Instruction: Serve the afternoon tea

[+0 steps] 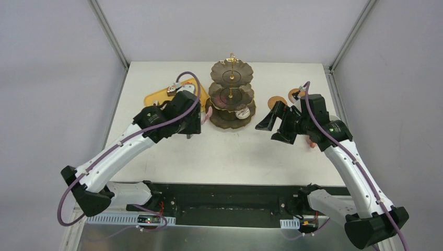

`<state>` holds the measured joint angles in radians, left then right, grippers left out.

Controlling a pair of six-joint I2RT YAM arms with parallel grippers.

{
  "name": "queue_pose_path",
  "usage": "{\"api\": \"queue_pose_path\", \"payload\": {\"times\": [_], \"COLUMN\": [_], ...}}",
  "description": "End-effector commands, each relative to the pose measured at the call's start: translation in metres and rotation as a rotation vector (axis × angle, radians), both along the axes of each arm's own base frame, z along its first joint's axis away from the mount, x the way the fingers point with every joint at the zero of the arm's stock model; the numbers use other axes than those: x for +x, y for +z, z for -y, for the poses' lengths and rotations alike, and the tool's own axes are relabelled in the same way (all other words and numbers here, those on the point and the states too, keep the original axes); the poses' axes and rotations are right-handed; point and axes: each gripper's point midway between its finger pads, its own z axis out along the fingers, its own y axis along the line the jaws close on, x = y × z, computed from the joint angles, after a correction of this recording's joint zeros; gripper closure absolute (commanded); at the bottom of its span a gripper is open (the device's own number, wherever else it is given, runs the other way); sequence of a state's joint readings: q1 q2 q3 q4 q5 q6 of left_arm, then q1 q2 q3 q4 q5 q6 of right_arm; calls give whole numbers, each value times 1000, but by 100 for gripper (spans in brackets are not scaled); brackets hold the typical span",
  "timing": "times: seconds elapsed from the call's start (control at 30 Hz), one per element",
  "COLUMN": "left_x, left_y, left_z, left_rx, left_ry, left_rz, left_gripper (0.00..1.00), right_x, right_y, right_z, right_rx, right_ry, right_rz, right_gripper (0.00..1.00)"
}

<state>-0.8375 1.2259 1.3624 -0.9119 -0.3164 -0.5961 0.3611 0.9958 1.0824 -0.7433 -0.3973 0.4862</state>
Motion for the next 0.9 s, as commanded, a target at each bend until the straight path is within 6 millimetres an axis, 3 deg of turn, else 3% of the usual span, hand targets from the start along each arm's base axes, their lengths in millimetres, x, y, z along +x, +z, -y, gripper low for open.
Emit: {"api": "queue_pose_path", "payload": {"times": [0.0,0.23,0.37,0.5,0.7,0.87], "left_x": [2,60,93,87,45,9], "left_y": [19,40,29,-5,-50,-82], "left_z": [-36,-75,-79,-57,-65,-38], "left_rx": [32,54,46,-29,-126,-234], "left_ry": [72,185,204,135,261,260], "left_rz": [20,48,-20,-105,-171,-220], "left_gripper": [49,47,53,51,37,37], "right_x": [9,9,4,0,3,6], "right_y": [14,18,15,13,11,7], "right_z": [-3,-1,1,2,2,-1], "right_rx": [17,15,13,18,11,19], "right_ry": [9,12,13,13,11,16], "right_rz": [57,70,64,58,63,48], "right_gripper": [1,1,1,1,1,1]}}
